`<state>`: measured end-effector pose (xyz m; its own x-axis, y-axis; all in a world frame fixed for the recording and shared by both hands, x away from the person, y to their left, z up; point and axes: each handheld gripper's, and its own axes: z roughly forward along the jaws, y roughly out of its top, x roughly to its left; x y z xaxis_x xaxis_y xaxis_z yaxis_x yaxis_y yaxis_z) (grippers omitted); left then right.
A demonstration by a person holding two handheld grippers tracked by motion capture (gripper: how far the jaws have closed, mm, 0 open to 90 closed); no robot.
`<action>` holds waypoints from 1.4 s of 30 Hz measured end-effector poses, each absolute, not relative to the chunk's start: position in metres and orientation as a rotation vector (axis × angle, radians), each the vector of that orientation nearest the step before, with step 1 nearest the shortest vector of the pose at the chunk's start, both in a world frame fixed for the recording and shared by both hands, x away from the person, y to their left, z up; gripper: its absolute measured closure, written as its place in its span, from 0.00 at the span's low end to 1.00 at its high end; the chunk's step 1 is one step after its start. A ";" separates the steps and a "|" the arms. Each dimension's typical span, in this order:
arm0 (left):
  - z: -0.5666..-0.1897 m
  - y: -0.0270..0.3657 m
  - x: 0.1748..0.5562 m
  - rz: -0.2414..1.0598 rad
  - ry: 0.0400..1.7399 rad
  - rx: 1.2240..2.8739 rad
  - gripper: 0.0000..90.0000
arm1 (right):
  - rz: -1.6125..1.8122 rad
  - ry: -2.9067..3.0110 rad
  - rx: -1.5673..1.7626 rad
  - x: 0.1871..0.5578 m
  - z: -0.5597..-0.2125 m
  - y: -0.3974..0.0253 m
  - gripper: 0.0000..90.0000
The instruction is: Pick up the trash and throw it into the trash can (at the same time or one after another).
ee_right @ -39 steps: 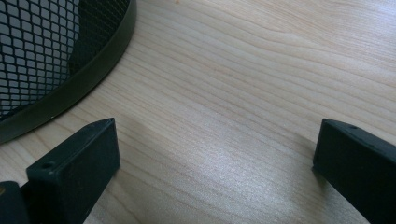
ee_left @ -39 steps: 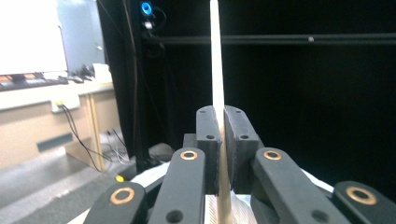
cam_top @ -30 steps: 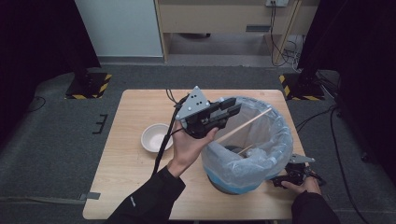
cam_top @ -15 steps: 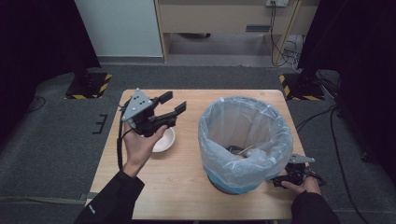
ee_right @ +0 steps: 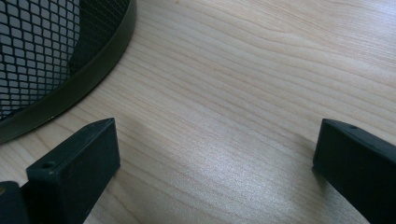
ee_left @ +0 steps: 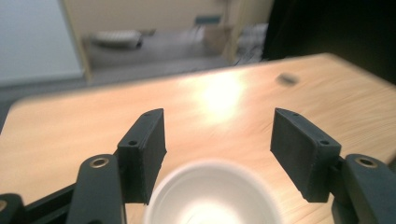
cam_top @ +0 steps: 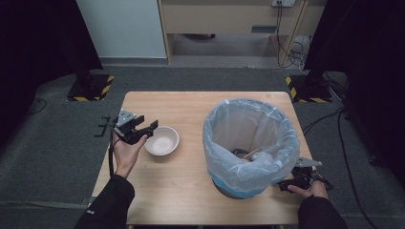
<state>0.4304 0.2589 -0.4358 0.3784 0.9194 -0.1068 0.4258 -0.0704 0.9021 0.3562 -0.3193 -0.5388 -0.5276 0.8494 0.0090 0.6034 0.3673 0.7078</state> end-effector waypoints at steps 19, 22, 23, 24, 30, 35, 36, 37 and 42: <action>-0.514 0.263 0.450 0.470 1.454 1.898 0.67 | 0.952 2.274 1.270 0.356 -0.539 -0.319 0.01; -0.514 0.260 0.450 0.457 1.458 1.914 0.78 | 0.951 2.276 1.270 0.356 -0.539 -0.319 0.01; -0.512 0.258 0.449 0.454 1.460 1.906 0.81 | 0.951 2.276 1.269 0.356 -0.539 -0.319 0.01; -0.512 0.258 0.449 0.454 1.460 1.906 0.82 | 0.951 2.276 1.269 0.356 -0.539 -0.319 0.01; -0.493 0.256 0.442 0.475 1.425 1.835 0.89 | 0.950 2.275 1.272 0.356 -0.539 -0.319 0.01; -0.476 0.254 0.437 0.535 1.361 1.818 0.92 | 0.951 2.276 1.269 0.356 -0.539 -0.319 0.01; -0.472 0.253 0.436 0.536 1.348 1.805 0.92 | 0.951 2.276 1.270 0.356 -0.539 -0.319 0.01; -0.467 0.253 0.434 0.542 1.334 1.791 0.92 | 0.951 2.276 1.270 0.356 -0.539 -0.319 0.01; -0.432 0.255 0.422 0.599 1.243 1.691 0.92 | 0.952 2.274 1.270 0.356 -0.539 -0.319 0.01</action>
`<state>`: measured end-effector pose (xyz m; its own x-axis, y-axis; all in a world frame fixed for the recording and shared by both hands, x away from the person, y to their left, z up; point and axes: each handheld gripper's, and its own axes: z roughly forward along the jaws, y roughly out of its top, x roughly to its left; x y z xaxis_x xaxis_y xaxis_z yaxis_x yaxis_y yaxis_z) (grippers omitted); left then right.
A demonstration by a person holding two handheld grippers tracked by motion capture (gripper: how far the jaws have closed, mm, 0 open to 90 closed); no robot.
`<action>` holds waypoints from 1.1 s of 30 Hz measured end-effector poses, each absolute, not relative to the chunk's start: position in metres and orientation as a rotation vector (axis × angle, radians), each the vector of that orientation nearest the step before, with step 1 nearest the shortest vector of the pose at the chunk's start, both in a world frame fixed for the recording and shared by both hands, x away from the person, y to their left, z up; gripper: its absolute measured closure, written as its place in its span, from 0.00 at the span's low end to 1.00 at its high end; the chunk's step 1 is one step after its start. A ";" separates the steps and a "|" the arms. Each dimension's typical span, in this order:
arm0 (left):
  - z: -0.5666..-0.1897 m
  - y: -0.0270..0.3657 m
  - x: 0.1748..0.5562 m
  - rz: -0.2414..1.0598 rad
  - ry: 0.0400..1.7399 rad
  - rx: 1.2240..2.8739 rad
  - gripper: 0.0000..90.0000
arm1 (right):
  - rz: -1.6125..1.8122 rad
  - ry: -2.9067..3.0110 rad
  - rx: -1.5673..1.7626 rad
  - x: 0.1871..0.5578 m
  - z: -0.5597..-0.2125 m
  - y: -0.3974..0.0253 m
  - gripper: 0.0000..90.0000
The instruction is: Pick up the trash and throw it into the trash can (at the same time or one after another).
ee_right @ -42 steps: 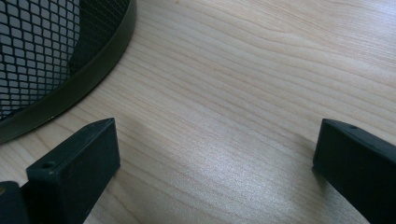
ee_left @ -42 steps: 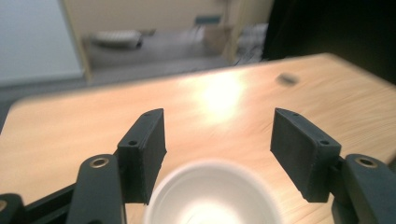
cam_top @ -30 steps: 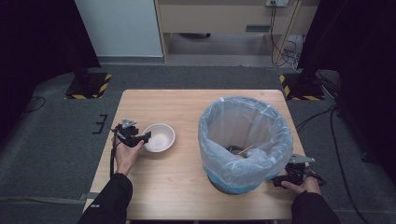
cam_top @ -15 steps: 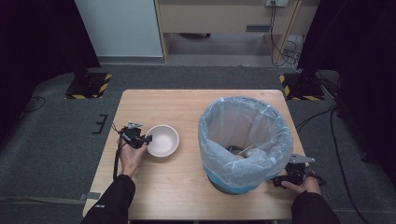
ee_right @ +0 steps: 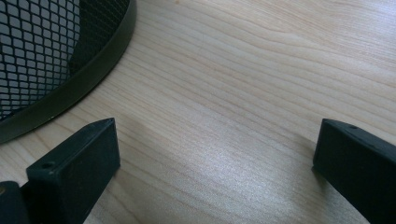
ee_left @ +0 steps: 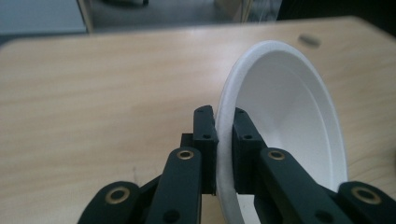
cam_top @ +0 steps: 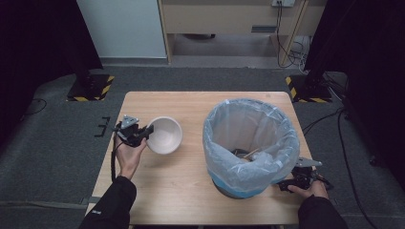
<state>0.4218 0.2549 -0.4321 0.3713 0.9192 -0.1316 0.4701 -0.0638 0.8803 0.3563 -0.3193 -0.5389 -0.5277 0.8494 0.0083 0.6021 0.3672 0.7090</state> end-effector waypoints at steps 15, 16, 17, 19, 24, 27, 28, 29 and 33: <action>-0.310 0.244 0.364 0.672 0.870 1.356 0.92 | 0.952 2.273 1.271 0.356 -0.539 -0.319 0.01; -0.302 0.239 0.358 0.671 0.828 1.343 0.92 | 0.950 2.276 1.271 0.356 -0.539 -0.319 0.01; -0.297 0.235 0.355 0.668 0.808 1.331 0.92 | 0.952 2.273 1.271 0.356 -0.539 -0.319 0.01; -0.288 0.226 0.351 0.659 0.768 1.321 0.92 | 0.952 2.273 1.271 0.356 -0.539 -0.319 0.01; -0.269 0.192 0.345 0.619 0.672 1.338 0.92 | 0.951 2.275 1.271 0.356 -0.539 -0.319 0.01; -0.265 0.163 0.345 0.580 0.624 1.367 0.92 | 0.952 2.273 1.271 0.356 -0.539 -0.319 0.01; -0.265 0.163 0.345 0.580 0.624 1.367 0.92 | 0.951 2.274 1.271 0.356 -0.539 -0.319 0.01; -0.265 0.154 0.346 0.563 0.612 1.378 0.92 | 0.951 2.274 1.271 0.356 -0.539 -0.319 0.01; -0.271 0.108 0.351 0.490 0.559 1.453 0.92 | 0.952 2.273 1.270 0.356 -0.539 -0.319 0.01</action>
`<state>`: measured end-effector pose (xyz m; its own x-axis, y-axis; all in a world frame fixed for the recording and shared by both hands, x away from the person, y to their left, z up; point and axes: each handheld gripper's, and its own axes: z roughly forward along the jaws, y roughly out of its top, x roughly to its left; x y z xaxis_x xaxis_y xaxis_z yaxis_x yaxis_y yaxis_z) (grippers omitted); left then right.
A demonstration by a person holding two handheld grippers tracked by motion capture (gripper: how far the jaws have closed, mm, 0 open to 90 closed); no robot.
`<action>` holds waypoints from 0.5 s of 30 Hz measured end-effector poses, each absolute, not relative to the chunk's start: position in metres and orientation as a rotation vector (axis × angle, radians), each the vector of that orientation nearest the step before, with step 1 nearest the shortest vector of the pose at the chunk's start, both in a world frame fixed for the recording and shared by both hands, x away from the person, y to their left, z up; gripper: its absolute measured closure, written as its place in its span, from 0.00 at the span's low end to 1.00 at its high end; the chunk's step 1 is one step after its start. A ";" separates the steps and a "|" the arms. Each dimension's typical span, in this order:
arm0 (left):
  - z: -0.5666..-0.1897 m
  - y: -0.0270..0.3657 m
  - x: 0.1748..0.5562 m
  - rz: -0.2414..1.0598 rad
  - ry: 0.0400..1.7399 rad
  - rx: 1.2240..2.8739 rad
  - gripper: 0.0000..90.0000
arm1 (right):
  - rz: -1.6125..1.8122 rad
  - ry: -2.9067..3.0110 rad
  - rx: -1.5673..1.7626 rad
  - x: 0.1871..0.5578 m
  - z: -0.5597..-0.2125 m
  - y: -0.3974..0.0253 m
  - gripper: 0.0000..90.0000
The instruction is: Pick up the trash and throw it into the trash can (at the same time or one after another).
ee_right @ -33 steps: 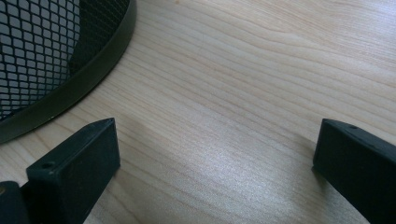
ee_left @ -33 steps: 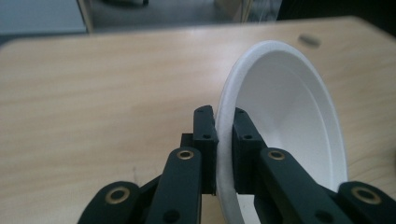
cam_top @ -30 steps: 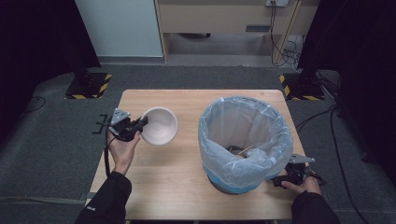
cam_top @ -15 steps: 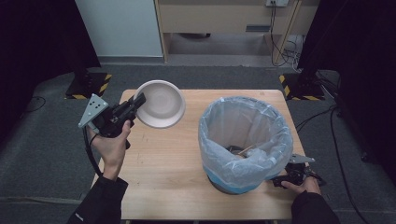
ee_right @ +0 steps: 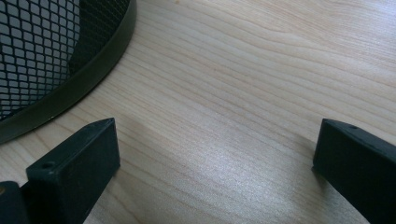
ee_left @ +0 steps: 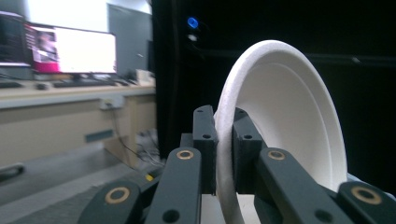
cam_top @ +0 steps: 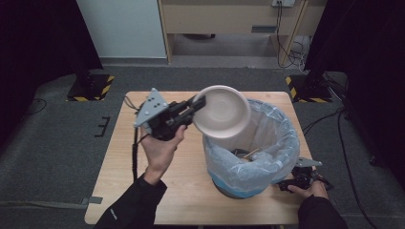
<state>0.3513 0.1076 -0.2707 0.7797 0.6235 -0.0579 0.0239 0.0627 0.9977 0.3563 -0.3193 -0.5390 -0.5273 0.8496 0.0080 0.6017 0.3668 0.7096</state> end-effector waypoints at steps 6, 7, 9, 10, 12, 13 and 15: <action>-0.279 0.070 0.363 0.391 0.530 1.541 0.86 | 0.951 2.275 1.271 0.356 -0.539 -0.319 0.01; -0.279 0.070 0.363 0.391 0.530 1.541 0.80 | 0.951 2.275 1.271 0.356 -0.539 -0.319 0.01; -0.282 0.072 0.366 0.411 0.522 1.535 0.64 | 0.951 2.273 1.271 0.356 -0.539 -0.319 0.01; -0.282 0.072 0.366 0.411 0.522 1.535 0.61 | 0.950 2.276 1.271 0.356 -0.539 -0.319 0.01; -0.285 0.092 0.365 0.444 0.545 1.499 0.53 | 0.950 2.276 1.271 0.356 -0.539 -0.319 0.01; -0.286 0.102 0.364 0.471 0.560 1.494 0.50 | 0.951 2.276 1.271 0.356 -0.539 -0.319 0.01; -0.289 0.113 0.363 0.491 0.582 1.488 0.43 | 0.951 2.276 1.271 0.356 -0.539 -0.319 0.01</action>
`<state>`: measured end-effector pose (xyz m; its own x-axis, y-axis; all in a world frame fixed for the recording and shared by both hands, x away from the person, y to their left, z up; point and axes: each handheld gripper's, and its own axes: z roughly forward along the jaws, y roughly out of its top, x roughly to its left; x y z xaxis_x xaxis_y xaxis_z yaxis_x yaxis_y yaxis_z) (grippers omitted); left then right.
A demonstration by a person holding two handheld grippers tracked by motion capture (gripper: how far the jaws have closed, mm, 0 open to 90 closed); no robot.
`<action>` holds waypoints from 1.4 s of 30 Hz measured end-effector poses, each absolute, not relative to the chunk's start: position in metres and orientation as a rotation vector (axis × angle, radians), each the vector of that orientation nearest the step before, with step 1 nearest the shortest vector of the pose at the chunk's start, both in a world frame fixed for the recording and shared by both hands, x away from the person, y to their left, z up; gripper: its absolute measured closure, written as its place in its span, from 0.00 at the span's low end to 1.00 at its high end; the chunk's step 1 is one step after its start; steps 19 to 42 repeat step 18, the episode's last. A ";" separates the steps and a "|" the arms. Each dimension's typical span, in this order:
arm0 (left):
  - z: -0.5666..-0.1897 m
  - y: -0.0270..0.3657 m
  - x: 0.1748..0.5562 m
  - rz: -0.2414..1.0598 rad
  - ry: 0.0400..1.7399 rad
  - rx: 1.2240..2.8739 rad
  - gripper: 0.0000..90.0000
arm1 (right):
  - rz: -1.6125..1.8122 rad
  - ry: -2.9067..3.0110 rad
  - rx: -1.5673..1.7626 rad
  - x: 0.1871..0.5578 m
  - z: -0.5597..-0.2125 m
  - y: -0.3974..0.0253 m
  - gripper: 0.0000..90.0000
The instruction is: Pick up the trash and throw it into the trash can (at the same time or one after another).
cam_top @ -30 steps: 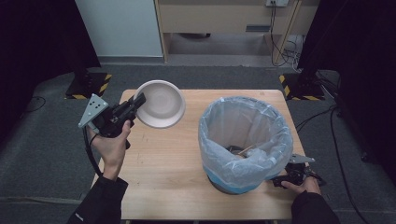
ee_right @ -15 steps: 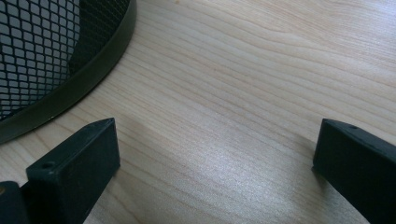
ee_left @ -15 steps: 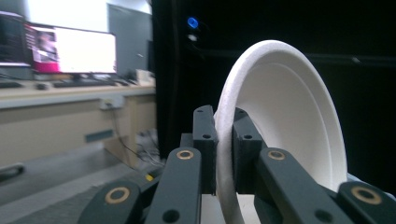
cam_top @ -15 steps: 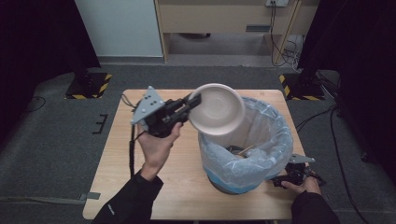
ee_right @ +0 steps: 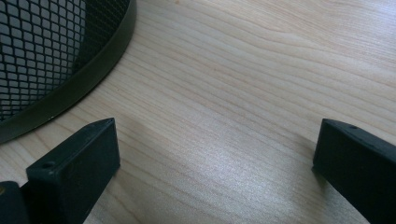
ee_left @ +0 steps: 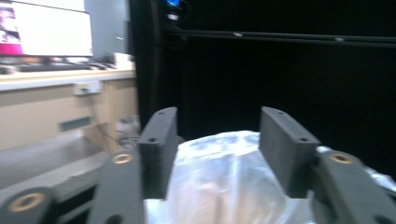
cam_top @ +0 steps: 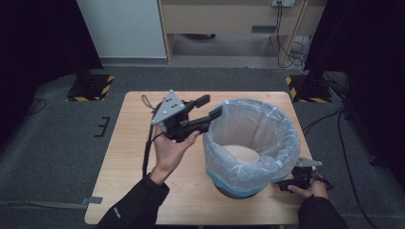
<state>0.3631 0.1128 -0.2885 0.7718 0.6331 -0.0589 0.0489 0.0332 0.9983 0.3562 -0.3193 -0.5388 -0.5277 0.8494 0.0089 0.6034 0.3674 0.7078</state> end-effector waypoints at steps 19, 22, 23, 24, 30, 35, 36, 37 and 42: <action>-0.488 0.249 0.365 0.456 1.237 2.024 0.22 | 0.951 2.274 1.271 0.356 -0.539 -0.319 0.01; -0.488 0.249 0.365 0.456 1.237 2.024 0.22 | 0.951 2.274 1.271 0.356 -0.539 -0.319 0.01; -0.488 0.249 0.365 0.456 1.237 2.024 0.22 | 0.951 2.274 1.271 0.356 -0.539 -0.319 0.01; -0.488 0.249 0.365 0.456 1.237 2.024 0.22 | 0.951 2.274 1.271 0.356 -0.539 -0.319 0.01; -0.488 0.249 0.365 0.456 1.237 2.024 0.22 | 0.951 2.274 1.271 0.356 -0.539 -0.319 0.01; -0.488 0.249 0.365 0.456 1.237 2.024 0.22 | 0.951 2.274 1.271 0.356 -0.539 -0.319 0.01; -0.488 0.249 0.365 0.456 1.237 2.024 0.22 | 0.951 2.274 1.271 0.356 -0.539 -0.319 0.01; -0.488 0.249 0.365 0.456 1.237 2.024 0.22 | 0.951 2.274 1.271 0.356 -0.539 -0.319 0.01; -0.488 0.249 0.365 0.456 1.237 2.024 0.22 | 0.951 2.274 1.271 0.356 -0.539 -0.319 0.01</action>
